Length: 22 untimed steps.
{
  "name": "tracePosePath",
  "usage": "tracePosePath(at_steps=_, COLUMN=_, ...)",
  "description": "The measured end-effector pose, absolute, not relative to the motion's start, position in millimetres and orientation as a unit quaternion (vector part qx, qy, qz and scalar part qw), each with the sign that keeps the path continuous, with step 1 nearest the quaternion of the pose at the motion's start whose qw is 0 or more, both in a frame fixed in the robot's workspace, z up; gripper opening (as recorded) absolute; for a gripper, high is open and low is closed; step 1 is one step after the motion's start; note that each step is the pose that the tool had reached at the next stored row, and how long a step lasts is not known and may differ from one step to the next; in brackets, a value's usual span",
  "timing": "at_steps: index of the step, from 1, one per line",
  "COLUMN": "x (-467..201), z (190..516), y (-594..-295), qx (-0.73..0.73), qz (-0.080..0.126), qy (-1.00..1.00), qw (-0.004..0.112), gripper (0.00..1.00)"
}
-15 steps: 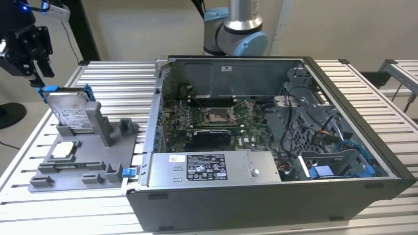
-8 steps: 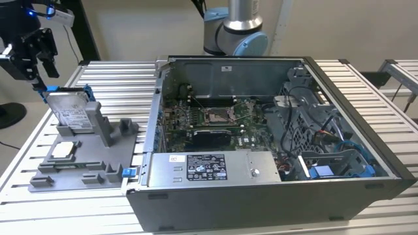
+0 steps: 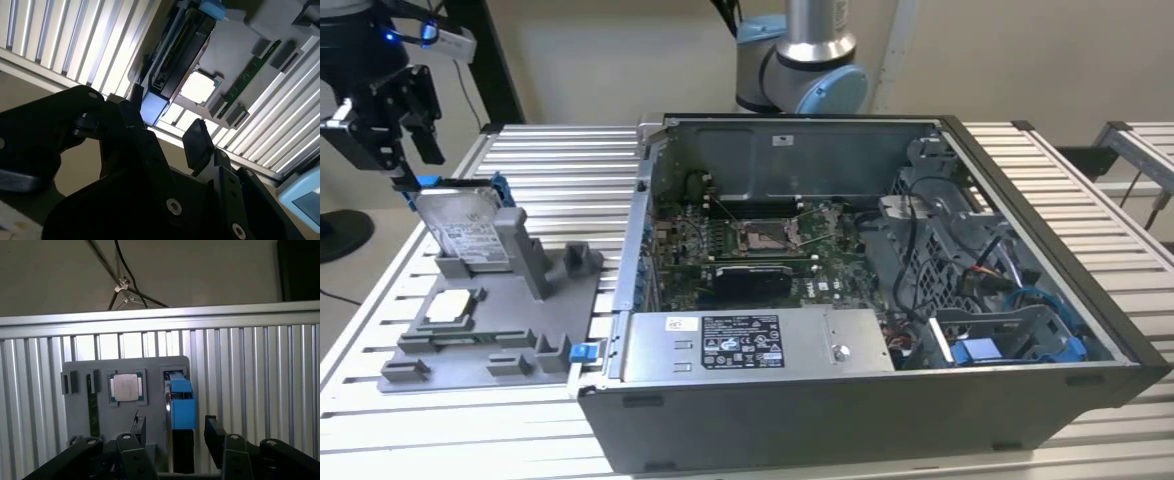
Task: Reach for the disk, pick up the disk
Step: 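Pick up the disk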
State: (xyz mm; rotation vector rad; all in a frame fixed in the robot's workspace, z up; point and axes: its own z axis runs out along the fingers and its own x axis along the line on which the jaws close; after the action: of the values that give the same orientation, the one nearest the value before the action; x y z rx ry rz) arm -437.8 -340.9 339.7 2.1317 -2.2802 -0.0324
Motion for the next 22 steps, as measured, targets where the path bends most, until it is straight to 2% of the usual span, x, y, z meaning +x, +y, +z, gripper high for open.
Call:
tracePosePath(at_steps=11, x=-437.8, z=338.4, y=-340.8, qx=0.683, qz=-0.010, qy=-0.730, qw=0.010, gripper=1.00)
tracePosePath(at_steps=22, x=-437.8, z=321.1, y=-339.0, qx=0.683, qz=-0.010, qy=-0.730, qw=0.010, gripper=1.00)
